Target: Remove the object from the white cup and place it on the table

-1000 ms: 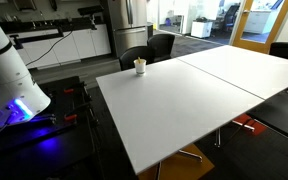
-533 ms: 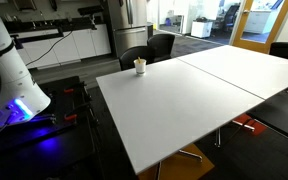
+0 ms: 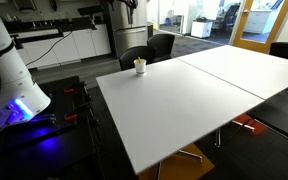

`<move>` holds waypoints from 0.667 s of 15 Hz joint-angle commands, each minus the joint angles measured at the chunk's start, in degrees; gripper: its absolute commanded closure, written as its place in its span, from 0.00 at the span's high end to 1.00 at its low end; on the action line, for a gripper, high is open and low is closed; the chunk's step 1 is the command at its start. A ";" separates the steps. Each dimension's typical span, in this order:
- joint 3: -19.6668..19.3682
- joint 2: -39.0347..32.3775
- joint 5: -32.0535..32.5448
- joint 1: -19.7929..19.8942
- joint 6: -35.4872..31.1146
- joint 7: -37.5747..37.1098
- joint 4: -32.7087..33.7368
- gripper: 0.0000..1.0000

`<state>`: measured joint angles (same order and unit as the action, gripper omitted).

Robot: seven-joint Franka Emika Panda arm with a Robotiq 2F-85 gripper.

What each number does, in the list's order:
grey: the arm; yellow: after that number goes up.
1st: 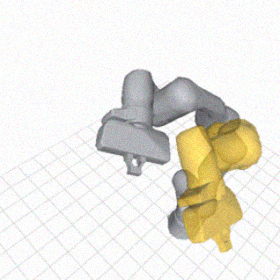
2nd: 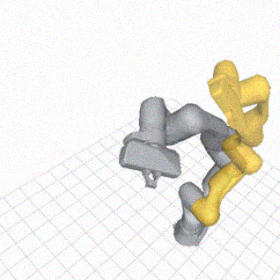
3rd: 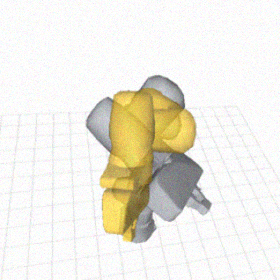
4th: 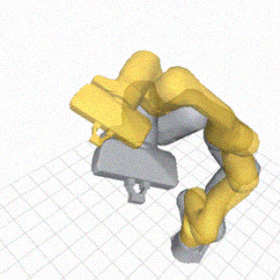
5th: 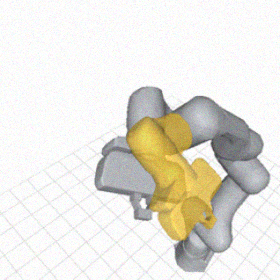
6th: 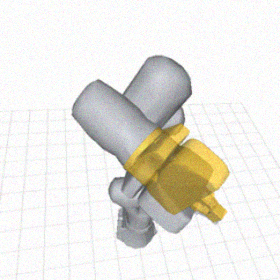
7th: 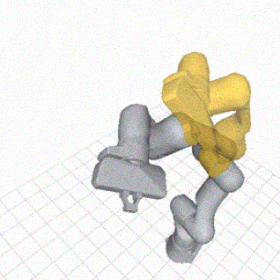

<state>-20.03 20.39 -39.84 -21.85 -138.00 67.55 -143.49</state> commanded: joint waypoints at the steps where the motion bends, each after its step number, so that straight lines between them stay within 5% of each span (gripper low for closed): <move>1: 3.84 -7.58 -5.86 5.02 -0.31 4.60 4.17 1.00; 2: 5.95 -3.99 -4.76 7.06 0.80 3.63 1.67 1.00; 7: 7.57 -7.63 -5.50 8.99 0.57 4.01 3.56 1.00; 10: 7.18 -12.62 -12.55 10.31 8.45 11.57 7.37 1.00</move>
<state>-14.56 12.64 -46.93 -14.66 -134.72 72.93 -139.94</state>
